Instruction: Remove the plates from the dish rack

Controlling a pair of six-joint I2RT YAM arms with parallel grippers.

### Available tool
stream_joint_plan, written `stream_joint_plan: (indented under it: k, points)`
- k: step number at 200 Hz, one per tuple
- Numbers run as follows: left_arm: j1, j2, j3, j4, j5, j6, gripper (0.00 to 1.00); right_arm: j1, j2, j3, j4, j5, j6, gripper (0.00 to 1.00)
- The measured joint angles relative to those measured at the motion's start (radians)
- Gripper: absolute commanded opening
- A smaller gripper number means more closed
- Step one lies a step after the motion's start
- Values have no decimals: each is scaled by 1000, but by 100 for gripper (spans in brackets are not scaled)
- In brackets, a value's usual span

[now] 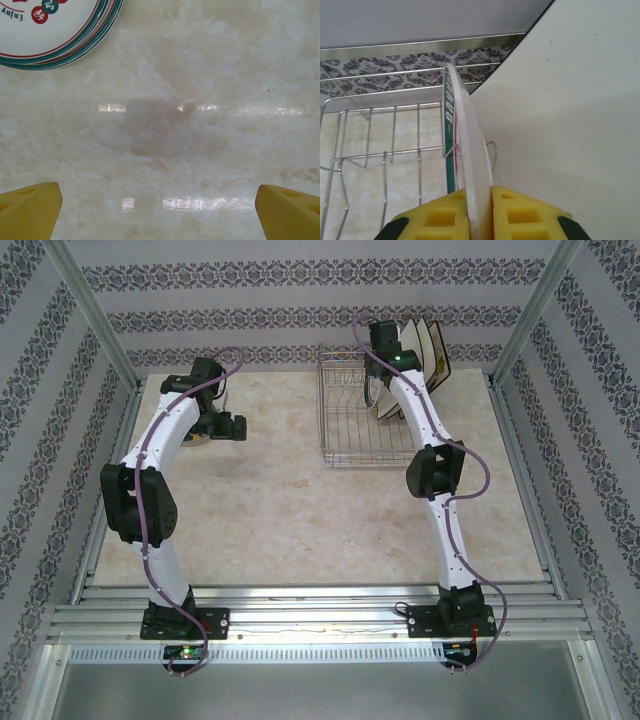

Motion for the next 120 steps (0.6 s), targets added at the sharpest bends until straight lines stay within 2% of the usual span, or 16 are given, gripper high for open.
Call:
stream_joint_plan:
  k: [14, 120]
  points:
    - [0, 3, 0, 0, 0, 0, 100, -7, 0, 0, -8, 7, -10, 0]
    - [0, 34, -4, 1, -7, 0, 100, -9, -48, -31, -44, 12, -50, 0]
